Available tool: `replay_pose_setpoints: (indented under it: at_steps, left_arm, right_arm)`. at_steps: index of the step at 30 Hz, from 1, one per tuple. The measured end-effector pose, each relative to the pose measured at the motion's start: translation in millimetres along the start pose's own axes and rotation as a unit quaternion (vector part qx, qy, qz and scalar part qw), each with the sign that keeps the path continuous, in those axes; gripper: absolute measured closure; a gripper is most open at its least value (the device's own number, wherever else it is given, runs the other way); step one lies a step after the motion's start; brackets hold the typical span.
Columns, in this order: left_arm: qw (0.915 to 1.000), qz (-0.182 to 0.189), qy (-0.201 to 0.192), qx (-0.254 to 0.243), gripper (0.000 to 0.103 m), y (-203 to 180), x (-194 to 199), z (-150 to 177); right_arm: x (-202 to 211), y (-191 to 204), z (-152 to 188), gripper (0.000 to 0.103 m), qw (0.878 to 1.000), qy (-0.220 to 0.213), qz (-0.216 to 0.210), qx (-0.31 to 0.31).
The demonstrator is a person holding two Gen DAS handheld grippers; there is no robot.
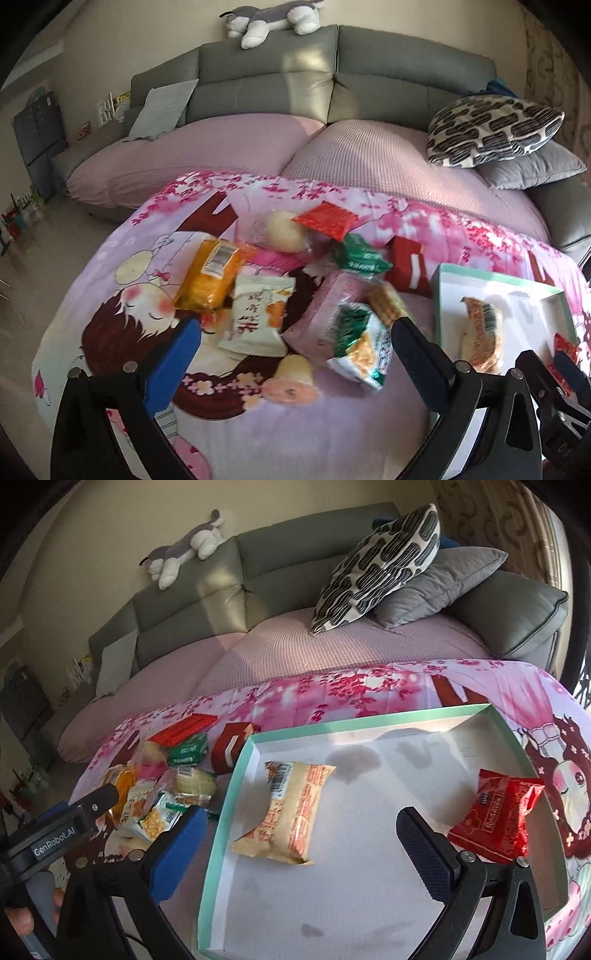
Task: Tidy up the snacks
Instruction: 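Move both open tools back from the tray to the snack pile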
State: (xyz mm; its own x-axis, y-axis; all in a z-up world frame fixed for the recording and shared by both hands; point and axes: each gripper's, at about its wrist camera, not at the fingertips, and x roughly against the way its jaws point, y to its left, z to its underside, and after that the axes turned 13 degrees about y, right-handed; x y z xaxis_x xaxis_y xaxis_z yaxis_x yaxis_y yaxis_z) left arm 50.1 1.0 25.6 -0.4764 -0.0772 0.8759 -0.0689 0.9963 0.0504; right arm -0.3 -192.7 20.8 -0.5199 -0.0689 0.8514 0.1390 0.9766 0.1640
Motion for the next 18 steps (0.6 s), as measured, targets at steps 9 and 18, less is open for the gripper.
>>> replay_pose_setpoints:
  at_steps: [9,18]
  left_arm:
    - [0.9990,-0.018,0.027,0.030,0.000,39,-8,2]
    - [0.9980,-0.010,0.049,0.040,0.000,70,-20,4]
  right_arm:
    - [-20,43,6,0.000,0.998,0.032,-0.007,0.047]
    - [-41,85,13,0.000,0.996,0.057,-0.014,0.074]
